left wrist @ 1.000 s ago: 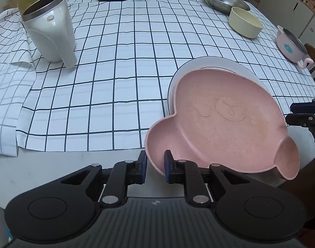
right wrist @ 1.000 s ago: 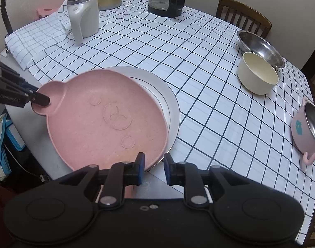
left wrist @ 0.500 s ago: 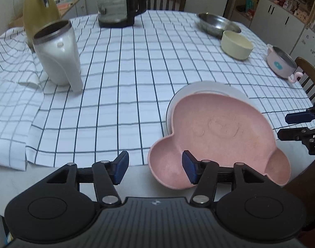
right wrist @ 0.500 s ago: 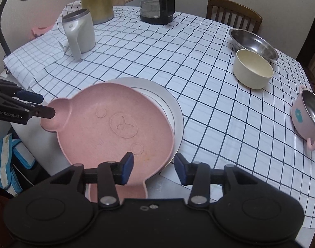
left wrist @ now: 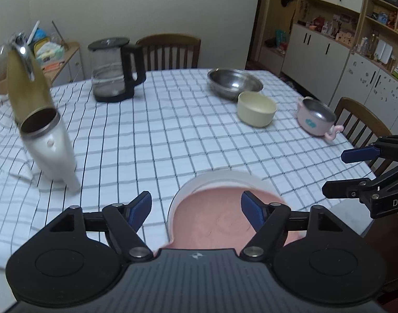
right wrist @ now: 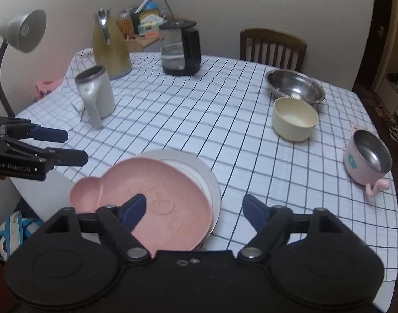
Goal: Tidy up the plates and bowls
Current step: 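Move both tools to the steel bowl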
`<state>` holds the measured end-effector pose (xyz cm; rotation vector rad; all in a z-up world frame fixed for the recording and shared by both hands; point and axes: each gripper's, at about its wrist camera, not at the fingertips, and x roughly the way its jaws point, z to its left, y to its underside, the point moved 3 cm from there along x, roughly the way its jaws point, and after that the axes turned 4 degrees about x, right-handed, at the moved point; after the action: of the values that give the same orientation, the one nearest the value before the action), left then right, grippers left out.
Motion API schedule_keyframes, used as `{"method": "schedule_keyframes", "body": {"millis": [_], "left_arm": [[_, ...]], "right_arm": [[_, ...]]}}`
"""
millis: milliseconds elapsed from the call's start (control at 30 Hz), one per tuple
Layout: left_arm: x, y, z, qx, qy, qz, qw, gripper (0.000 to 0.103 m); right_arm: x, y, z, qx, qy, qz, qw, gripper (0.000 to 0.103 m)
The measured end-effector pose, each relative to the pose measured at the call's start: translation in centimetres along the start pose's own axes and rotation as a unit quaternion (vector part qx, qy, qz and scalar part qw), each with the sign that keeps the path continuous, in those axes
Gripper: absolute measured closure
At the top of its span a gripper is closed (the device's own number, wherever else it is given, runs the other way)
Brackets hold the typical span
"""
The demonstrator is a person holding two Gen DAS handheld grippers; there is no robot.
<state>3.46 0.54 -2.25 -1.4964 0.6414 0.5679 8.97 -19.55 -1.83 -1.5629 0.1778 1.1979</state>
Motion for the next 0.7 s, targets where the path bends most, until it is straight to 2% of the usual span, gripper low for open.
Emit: {"method": "schedule_keyframes", "body": {"millis": [267,333,400,467,600,700], "left_arm": [[1.7,-5.3,-2.3,0.008,0.003,-0.031,0.9995,0.022],[2.4,-6.6,-3.1,0.008,0.008,-0.034,0.9994,0.019],[3.1,-8.0,-3.9,0.002,0.011,-0.039,0.9992,0.008],[4.0,-9.3,-4.8,-0.001,0.012,-0.046,0.9989,0.003],[6.0,-12.2,-6.6,0.000,-0.005,-0.061,0.9981,0.002],[8.4,-14.7,-7.6,-0.004,-0.012,-0.057,0.9983,0.002]], "right_arm": [[-1.2,-3.3,-3.5,0.026,0.020,-0.040,0.999,0.003],[-1.2,-4.2,-4.6,0.023,0.026,-0.049,0.998,0.003],[-1.2,-5.2,-5.8,0.025,0.030,-0.056,0.998,0.001],[-1.1,-6.1,-7.2,0.031,0.031,-0.059,0.997,0.000],[-0.5,-8.1,-10.1,0.033,0.030,-0.061,0.997,0.000],[0.2,-9.9,-12.7,0.027,0.032,-0.060,0.997,0.000]]}}
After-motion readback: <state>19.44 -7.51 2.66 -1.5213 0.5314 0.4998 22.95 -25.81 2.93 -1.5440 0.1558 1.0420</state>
